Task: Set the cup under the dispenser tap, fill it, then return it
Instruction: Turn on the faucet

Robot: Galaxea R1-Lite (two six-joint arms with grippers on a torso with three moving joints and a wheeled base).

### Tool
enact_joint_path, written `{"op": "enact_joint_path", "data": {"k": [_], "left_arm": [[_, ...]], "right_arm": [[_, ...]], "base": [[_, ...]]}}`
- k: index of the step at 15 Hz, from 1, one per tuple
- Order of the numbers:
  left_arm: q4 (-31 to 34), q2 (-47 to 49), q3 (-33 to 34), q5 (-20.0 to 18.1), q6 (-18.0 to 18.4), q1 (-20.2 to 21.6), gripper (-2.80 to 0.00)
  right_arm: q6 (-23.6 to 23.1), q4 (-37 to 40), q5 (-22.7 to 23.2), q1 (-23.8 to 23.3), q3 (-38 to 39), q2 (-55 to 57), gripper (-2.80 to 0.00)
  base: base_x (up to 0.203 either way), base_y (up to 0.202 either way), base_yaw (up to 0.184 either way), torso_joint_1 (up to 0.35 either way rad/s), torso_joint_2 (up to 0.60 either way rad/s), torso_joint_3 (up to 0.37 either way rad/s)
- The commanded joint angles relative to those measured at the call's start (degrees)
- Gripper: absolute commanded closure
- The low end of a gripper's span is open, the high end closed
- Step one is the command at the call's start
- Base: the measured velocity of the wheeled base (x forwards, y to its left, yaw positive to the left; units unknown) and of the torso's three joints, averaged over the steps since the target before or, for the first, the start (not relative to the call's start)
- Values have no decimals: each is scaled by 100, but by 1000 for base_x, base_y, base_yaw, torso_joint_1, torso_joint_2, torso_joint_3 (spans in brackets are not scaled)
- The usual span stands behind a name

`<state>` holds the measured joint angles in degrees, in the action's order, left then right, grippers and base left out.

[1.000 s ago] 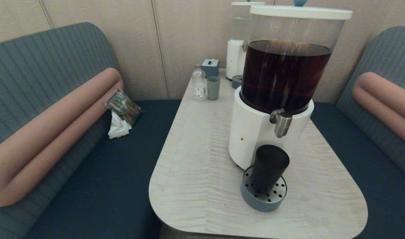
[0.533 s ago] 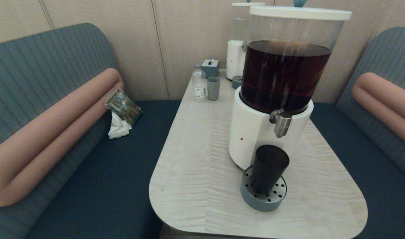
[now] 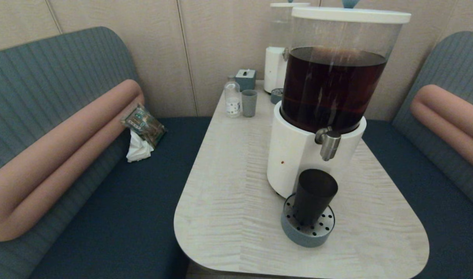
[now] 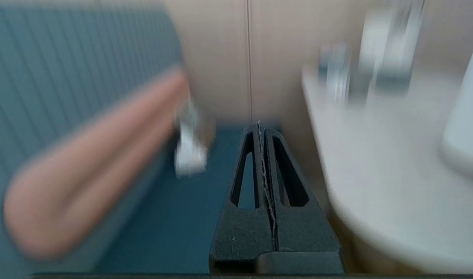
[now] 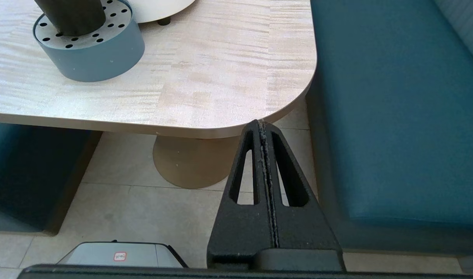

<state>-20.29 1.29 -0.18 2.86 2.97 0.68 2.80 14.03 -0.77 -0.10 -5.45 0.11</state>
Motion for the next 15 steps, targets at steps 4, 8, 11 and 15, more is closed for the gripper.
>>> {"op": "enact_joint_path", "data": {"k": [4,8,11,15], "left_arm": [[1687,-112,10,-42,99,2,0],[2451,-112,-114,-436,159,2,0],[2402,-121,-103,-344,-275,2,0],[2240,-121,-61,-146,-482,2,0]], "right_arm": [[1,3,-2,1,0,-2,0],[1,3,-2,1,0,-2,0],[1,3,-2,1,0,-2,0],[1,3,-2,1,0,-2,0]], "base": [[0,0,0,0,0,0],[0,0,0,0,0,0],[0,0,0,0,0,0],[0,0,0,0,0,0]]}}
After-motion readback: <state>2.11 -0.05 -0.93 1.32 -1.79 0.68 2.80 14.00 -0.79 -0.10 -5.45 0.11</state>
